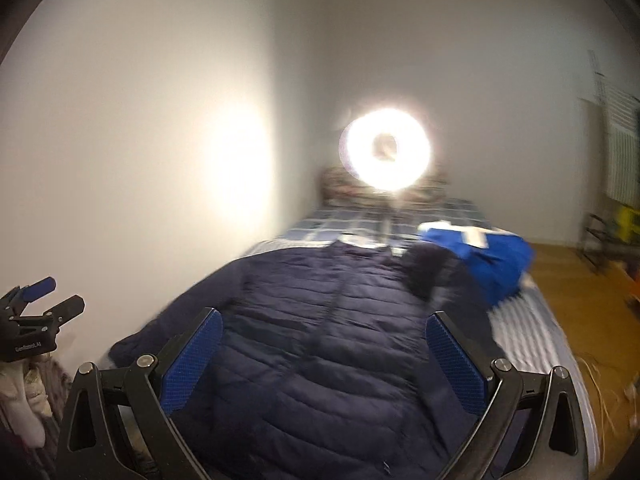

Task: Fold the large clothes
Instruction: 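Swing the right tool down to the jacket's sleeve cuff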

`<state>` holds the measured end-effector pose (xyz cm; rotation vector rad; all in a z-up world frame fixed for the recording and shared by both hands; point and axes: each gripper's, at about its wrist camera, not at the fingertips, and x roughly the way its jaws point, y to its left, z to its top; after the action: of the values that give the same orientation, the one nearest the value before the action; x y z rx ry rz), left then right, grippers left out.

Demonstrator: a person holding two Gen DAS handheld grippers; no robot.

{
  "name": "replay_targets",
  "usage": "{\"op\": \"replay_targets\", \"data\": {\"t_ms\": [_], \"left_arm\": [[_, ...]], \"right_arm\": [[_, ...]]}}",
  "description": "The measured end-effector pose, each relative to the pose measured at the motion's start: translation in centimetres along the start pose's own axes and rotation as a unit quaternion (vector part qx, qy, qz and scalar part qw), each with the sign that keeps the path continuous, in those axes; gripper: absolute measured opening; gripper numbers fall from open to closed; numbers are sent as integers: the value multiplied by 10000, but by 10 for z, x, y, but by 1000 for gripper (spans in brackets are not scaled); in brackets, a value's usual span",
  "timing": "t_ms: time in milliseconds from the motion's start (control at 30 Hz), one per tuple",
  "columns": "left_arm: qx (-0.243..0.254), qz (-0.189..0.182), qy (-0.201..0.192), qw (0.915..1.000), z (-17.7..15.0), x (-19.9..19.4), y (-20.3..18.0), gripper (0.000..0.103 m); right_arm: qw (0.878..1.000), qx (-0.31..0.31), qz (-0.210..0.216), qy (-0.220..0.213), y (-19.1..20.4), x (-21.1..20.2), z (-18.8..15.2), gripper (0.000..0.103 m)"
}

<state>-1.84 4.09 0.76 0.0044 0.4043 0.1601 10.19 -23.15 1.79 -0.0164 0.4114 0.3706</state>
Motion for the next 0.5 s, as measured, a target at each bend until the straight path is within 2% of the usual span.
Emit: {"op": "replay_targets", "data": {"t_ms": [133, 267, 367, 467, 500], "left_arm": [[-335, 216, 48, 9992, -12, -4, 32, 103], [-426, 558, 85, 9975, -30, -18, 52, 103], [-424, 789, 136, 9959, -43, -31, 58, 99], [-507, 889, 242, 9945, -54, -40, 66, 95], [-536, 912, 290, 9940, -58, -41, 68, 95]], "right_arm": [[9968, -465, 619, 201, 32, 44, 13, 97], [9838, -880, 1433, 614, 75, 92, 17, 88], [9659, -1143, 2110, 970, 115, 126, 12, 81], [9397, -1313, 2816, 1430, 158, 152, 2, 64], [9275, -1415, 3067, 1603, 175, 160, -3, 55]]}}
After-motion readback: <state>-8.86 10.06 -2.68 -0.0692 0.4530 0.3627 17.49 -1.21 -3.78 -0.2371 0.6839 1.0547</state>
